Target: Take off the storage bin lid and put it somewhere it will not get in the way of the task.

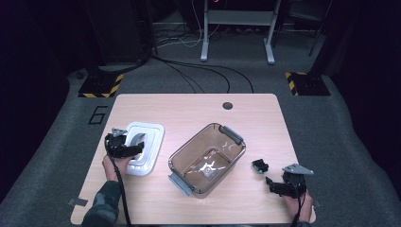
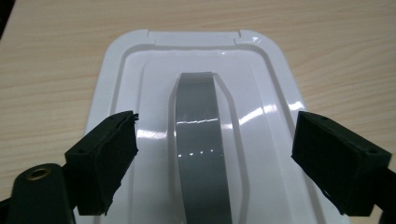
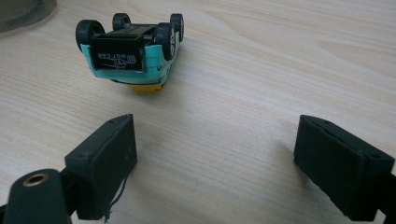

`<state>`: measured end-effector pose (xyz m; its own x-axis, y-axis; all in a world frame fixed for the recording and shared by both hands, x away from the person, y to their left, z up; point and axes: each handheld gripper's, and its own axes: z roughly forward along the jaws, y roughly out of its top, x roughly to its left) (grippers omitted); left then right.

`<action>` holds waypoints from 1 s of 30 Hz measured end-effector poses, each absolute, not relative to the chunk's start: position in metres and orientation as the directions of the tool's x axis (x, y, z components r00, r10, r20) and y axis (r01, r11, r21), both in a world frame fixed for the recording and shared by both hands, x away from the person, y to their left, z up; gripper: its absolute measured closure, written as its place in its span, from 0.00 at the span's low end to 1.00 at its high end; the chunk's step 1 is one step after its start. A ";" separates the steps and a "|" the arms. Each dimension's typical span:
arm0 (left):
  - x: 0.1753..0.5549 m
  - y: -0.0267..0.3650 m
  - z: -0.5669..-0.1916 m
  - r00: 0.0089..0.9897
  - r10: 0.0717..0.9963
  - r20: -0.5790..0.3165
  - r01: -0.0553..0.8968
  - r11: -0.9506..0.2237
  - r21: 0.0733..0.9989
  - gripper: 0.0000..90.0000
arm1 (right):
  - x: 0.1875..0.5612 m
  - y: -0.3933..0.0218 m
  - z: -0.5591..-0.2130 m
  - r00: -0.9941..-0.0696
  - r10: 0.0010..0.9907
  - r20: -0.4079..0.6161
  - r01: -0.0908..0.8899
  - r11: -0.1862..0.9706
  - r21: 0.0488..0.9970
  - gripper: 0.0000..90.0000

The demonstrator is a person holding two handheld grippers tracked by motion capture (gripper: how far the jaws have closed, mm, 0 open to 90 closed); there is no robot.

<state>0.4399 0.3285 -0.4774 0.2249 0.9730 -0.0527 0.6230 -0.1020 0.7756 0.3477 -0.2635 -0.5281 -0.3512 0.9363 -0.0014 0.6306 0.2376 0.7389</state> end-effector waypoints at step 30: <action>0.337 0.356 -0.513 0.269 0.963 -0.021 0.659 -0.168 0.733 0.00 | 0.347 -0.263 -0.528 -0.346 0.938 -0.001 0.633 0.234 0.738 0.14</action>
<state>0.3372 0.3561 -0.5131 0.2688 0.9630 -0.0214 0.6588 -0.1676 0.7334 0.3473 -0.2629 -0.5281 -0.3456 0.9384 -0.0008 0.6328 0.2337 0.7382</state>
